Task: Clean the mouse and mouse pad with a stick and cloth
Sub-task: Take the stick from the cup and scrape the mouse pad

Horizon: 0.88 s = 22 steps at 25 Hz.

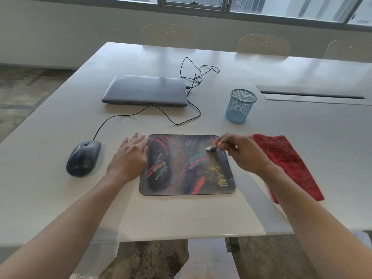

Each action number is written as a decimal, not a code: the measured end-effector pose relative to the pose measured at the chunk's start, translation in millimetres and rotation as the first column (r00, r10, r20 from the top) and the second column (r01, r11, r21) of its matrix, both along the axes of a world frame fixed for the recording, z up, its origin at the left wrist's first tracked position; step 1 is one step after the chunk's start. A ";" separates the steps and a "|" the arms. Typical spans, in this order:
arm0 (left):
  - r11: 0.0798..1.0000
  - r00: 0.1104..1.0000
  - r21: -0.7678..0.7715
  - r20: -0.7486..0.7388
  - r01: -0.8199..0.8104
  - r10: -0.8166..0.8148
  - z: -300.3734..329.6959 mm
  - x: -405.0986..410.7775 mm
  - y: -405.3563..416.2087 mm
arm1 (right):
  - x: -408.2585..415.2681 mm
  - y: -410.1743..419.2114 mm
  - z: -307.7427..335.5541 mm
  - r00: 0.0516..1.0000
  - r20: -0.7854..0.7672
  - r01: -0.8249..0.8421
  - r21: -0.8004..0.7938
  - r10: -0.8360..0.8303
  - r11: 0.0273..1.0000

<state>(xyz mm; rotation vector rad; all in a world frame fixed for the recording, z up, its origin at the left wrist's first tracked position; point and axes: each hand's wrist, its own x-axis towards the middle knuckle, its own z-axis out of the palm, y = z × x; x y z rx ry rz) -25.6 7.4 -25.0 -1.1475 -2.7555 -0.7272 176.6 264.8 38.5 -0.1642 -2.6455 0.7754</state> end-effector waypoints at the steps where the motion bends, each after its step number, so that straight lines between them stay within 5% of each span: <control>1: 1.000 1.000 0.002 -0.004 -0.003 0.003 -0.6 -0.4 0.2 | 11.4 -0.4 -2.0 1.000 -0.004 -0.027 0.001 0.027 1.000; 6: 1.000 1.000 0.002 -0.012 -0.012 0.012 -2.0 -1.0 1.8 | 44.3 3.9 11.4 0.985 0.074 -0.146 -0.151 0.159 0.978; 12: 1.000 1.000 0.006 -0.004 -0.014 0.014 -0.9 0.7 0.6 | -4.3 2.5 11.5 0.999 -0.040 0.019 -0.109 -0.024 0.994; 18: 1.000 1.000 -0.001 0.006 -0.013 0.013 0.2 1.8 0.3 | 37.4 -22.2 -5.8 0.994 -0.052 -0.090 0.069 0.094 0.994; 22: 1.000 1.000 0.003 -0.011 -0.010 0.010 -0.3 1.1 0.4 | 68.6 -16.2 6.1 0.985 -0.006 -0.173 -0.016 0.173 0.985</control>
